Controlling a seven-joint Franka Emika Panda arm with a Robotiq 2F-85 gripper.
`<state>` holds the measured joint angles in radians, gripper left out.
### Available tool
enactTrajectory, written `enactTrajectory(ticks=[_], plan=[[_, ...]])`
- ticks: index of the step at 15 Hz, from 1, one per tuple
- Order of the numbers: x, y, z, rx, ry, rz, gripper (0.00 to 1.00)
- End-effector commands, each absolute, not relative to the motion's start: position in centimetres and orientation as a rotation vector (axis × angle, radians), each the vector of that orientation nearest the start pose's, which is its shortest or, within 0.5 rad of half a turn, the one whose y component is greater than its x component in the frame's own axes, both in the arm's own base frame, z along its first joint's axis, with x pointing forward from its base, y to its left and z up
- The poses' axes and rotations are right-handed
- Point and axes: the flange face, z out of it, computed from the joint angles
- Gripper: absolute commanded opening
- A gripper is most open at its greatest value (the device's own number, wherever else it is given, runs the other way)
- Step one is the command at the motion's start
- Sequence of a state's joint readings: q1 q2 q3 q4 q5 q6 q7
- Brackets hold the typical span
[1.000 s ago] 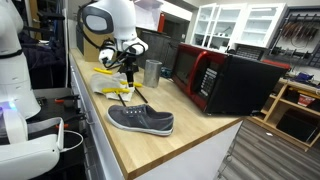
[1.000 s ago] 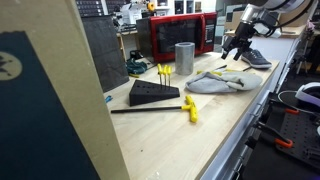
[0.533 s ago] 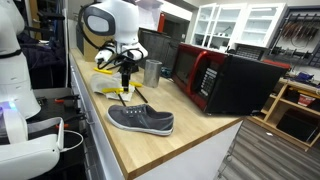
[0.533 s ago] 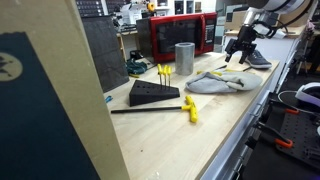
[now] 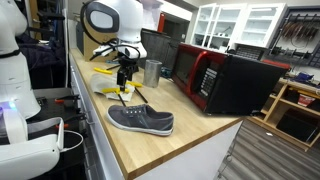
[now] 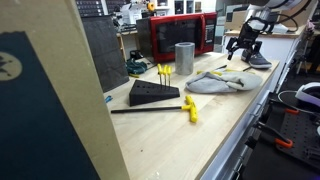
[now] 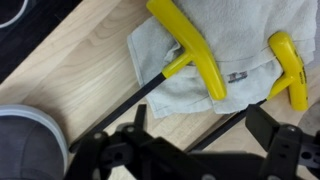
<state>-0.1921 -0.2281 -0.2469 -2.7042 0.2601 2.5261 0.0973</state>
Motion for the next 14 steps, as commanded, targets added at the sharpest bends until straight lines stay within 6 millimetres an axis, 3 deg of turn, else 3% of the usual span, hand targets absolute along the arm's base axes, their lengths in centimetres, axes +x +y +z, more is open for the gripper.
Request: enactTrajectory(ticks=[1,7,14], plan=[[37.4,-16.5,30.2,-2.703,1.177,-0.019,1.0],[36.7,-15.9,29.3,-2.644,1.402,0.145,1.0],[35.6,-16.9,28.4,-2.621,1.664,0.237,1.0]])
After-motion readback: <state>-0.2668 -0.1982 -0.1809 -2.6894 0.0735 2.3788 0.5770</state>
